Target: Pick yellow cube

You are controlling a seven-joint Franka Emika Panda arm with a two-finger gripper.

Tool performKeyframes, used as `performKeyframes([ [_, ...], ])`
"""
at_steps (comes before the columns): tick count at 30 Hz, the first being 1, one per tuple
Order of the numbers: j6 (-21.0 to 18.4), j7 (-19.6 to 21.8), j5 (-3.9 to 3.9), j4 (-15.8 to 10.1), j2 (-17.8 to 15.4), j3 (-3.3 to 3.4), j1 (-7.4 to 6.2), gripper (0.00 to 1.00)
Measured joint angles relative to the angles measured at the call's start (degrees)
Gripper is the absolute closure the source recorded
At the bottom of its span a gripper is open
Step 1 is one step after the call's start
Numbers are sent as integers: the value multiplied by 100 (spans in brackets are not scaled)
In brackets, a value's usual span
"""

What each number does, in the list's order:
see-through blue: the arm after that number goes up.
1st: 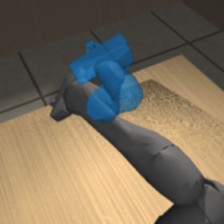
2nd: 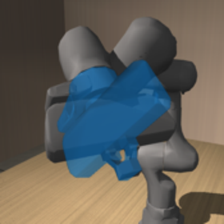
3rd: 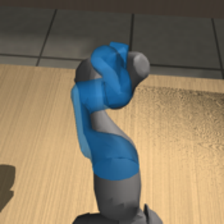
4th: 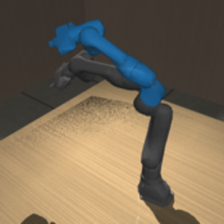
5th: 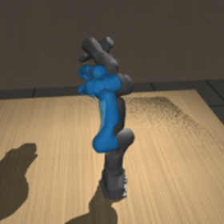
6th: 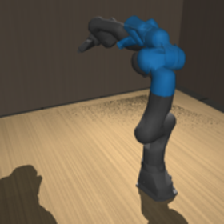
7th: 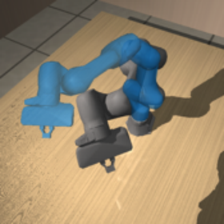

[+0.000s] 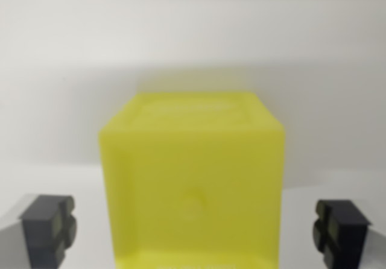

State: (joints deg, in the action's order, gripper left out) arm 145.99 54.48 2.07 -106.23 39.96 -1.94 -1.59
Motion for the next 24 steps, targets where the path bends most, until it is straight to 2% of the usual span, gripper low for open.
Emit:
performKeyframes([
  [11, 210, 32, 35, 128, 333, 0, -3, 0],
  [23, 223, 40, 41, 141, 357, 0, -3, 0],
  [24, 223, 40, 42, 142, 356, 0, -3, 100],
])
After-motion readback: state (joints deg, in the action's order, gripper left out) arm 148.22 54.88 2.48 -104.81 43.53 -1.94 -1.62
